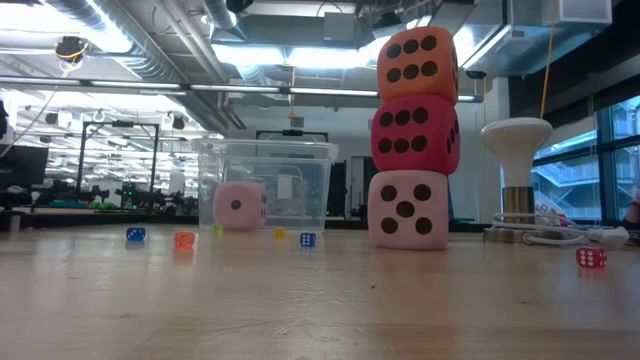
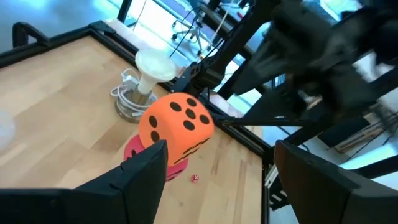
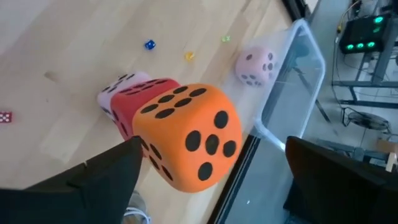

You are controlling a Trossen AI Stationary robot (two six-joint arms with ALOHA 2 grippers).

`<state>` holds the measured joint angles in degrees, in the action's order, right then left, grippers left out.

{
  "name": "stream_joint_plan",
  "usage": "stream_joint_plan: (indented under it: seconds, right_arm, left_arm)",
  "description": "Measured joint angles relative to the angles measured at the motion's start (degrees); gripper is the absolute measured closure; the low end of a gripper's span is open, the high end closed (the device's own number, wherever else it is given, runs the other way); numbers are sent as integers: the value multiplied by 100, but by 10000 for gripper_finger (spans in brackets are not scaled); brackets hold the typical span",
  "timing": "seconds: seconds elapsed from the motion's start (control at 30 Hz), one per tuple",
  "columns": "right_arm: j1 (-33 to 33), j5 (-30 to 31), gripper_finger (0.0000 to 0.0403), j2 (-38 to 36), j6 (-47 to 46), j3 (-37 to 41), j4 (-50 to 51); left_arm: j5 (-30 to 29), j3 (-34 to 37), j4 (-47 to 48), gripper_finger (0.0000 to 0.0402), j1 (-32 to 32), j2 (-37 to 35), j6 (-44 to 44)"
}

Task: Pick & Place Dice
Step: Put the large orange dice into the transparent bin

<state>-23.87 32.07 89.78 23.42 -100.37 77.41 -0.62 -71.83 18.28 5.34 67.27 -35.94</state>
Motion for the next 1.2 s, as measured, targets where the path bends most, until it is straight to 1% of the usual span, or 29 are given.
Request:
stream_joint_plan:
  seconds: [0.1,0.2,0.47,0.57,0.7,0.87,0.97,1.1,1.2]
  right_arm:
    - [86,-61,17,4,84,230,-22]
    - [171,-171,18,9,444,498,-156]
    - [539,-296,18,8,945,808,-580]
    - [681,-341,18,6,965,918,-583]
    - [866,-696,18,6,915,1013,-608]
    - [1050,-732,18,-20,1026,1342,-1050]
    - [1136,-868,19,-66,1009,1611,-1193]
    - [1144,-733,33,-81,1000,1858,-1341]
    - [1120,-792,50,-81,957,1875,-1489]
  left_arm:
    - [-1,-4,-4,119,0,-93,57]
    - [-5,-4,-3,119,0,-155,61]
    - [-5,-4,-2,119,0,-182,77]
    - [-3,-4,-4,119,0,-182,76]
    - [-3,-4,-4,119,0,-182,76]
    - [-1,-4,-4,119,0,-182,78]
    - [-1,-4,-2,119,0,-182,78]
    - [14,-4,-4,119,0,-182,78]
    - [15,-4,-3,119,0,-182,78]
